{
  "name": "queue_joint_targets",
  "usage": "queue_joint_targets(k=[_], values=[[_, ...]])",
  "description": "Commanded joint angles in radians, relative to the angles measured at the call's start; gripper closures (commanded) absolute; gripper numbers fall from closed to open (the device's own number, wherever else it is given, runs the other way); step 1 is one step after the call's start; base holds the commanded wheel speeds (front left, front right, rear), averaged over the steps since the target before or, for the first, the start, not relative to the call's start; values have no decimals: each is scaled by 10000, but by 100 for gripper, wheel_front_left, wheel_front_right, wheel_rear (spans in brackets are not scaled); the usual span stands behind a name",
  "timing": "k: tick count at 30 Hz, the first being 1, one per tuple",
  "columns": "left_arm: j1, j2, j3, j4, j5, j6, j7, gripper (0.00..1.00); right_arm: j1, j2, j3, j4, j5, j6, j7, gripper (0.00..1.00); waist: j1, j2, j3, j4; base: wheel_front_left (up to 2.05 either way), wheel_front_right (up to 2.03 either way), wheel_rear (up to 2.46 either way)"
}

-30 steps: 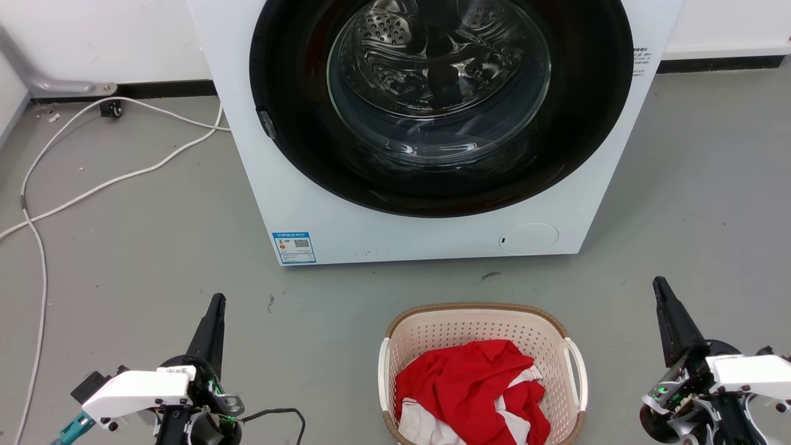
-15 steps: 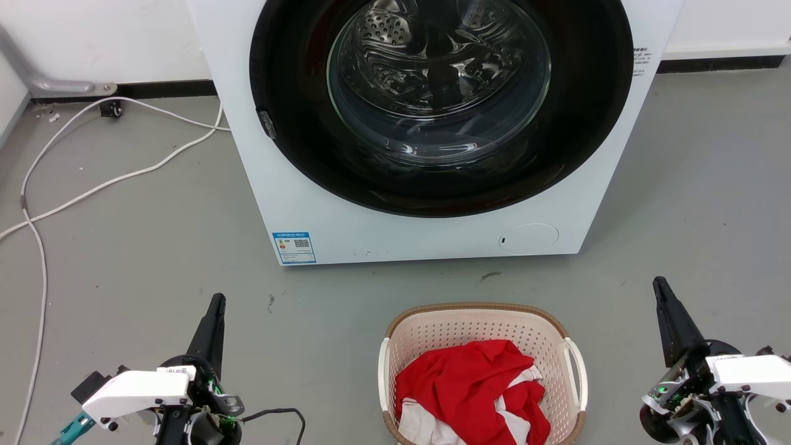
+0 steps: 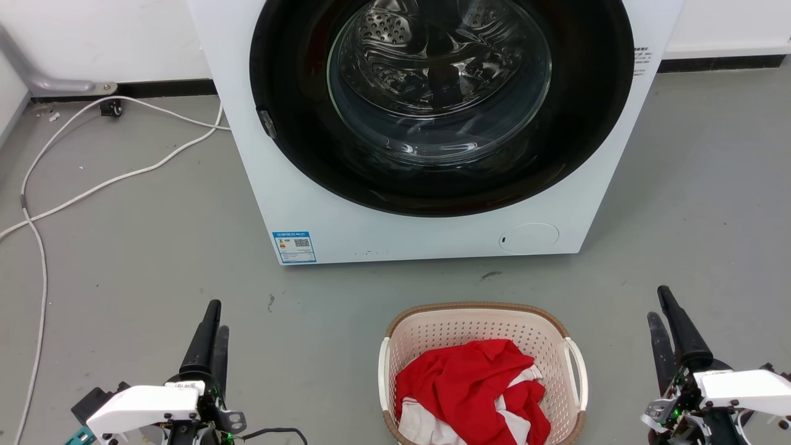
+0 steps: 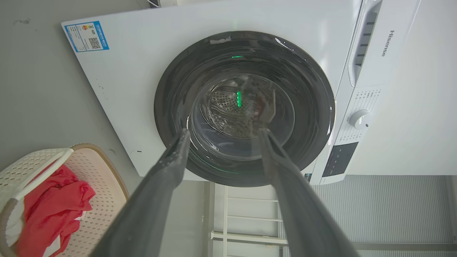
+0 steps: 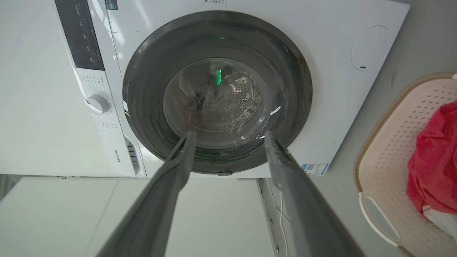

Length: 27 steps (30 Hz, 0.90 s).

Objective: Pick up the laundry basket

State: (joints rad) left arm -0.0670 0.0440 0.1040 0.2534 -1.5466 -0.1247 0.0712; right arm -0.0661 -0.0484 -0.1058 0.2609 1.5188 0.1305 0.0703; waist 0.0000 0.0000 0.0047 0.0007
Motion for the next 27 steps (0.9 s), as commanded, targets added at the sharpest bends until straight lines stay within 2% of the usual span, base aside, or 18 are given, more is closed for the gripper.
queue_joint_targets(k=[1,11,27], values=[[-167,32,5,-261,292,-35,-100,0,-189,-15,0,-288,-346,2,-83,0,0,0,3,2,0,0,0],[-152,39,71,-817,2252,199,-554,0,-114,-16,138,-1053,-2723,2,-541,0,0,0,30,5,0,0,0],[103,48,-519,-1489,5641,712,-1185,0,124,-19,601,-1866,-6550,2,-1176,0,0,0,27,31,0,0,0]])
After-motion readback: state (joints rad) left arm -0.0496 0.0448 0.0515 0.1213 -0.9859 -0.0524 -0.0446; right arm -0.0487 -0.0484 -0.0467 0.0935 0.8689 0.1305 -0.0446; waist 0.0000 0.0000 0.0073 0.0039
